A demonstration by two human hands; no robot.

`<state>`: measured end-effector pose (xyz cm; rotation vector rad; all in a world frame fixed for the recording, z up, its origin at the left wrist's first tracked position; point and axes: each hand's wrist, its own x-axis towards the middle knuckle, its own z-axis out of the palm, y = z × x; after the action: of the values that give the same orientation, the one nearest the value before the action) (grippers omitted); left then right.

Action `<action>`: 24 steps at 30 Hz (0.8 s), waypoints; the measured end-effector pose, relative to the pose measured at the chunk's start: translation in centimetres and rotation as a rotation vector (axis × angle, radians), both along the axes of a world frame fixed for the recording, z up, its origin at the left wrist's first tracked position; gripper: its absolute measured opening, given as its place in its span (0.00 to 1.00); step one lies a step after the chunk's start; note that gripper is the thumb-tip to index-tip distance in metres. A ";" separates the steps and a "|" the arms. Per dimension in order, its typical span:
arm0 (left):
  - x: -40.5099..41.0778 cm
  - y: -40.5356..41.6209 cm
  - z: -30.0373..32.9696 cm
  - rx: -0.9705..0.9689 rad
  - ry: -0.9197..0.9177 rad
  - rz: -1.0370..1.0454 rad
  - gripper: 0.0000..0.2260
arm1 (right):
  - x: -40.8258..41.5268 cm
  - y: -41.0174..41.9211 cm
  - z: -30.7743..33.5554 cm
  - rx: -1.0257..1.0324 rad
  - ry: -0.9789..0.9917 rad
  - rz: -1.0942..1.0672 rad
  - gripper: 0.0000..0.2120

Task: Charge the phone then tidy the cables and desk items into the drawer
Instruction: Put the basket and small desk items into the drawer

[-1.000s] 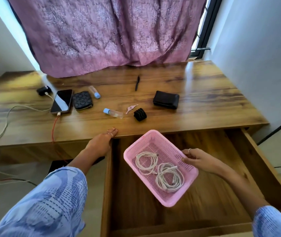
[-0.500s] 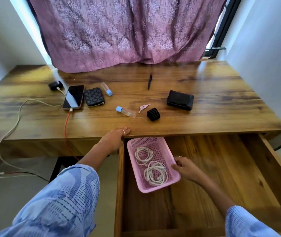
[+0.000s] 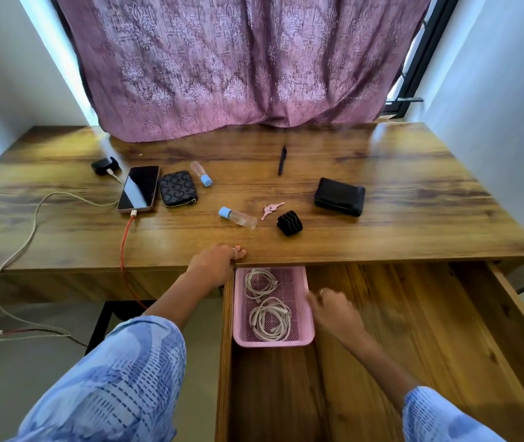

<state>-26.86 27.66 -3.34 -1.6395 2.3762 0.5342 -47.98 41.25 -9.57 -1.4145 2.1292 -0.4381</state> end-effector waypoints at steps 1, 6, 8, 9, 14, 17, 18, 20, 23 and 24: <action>-0.2 0.0 0.1 -0.030 -0.007 0.015 0.19 | -0.1 -0.6 0.8 -0.122 0.070 -0.080 0.16; -1.7 0.3 1.3 -0.126 -0.045 0.015 0.09 | -0.7 -6.1 4.6 -0.426 -0.012 -0.099 0.09; -2.2 0.4 1.7 -0.147 -0.074 0.008 0.08 | -0.8 -8.5 5.2 -0.393 -0.068 -0.133 0.08; -2.4 0.5 1.8 -0.152 -0.086 0.008 0.07 | -0.8 -9.6 5.3 -0.354 -0.090 -0.164 0.12; -2.7 1.0 1.7 -0.218 -0.104 0.008 0.05 | -0.9 -13.4 5.5 -0.180 -0.213 -0.276 0.23; -2.6 1.0 1.6 -0.235 -0.083 0.015 0.05 | -0.5 -14.4 5.5 -0.147 -0.200 -0.239 0.23; -2.5 1.0 1.6 -0.242 -0.073 0.015 0.05 | -0.4 -14.6 5.4 -0.157 -0.190 -0.236 0.22; -2.5 1.0 1.6 -0.256 -0.064 0.010 0.06 | -0.1 -14.9 5.0 -0.167 -0.180 -0.243 0.21; -2.6 1.1 1.5 -0.258 -0.068 0.007 0.05 | 0.1 -15.3 4.7 -0.157 -0.182 -0.252 0.19; -2.7 1.2 1.5 -0.260 -0.070 0.009 0.05 | 0.2 -15.2 4.7 -0.164 -0.181 -0.239 0.18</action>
<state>-29.54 28.85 -1.82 -1.7399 2.4718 0.1712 -47.80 26.01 -4.86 -1.1581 2.1590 -0.8173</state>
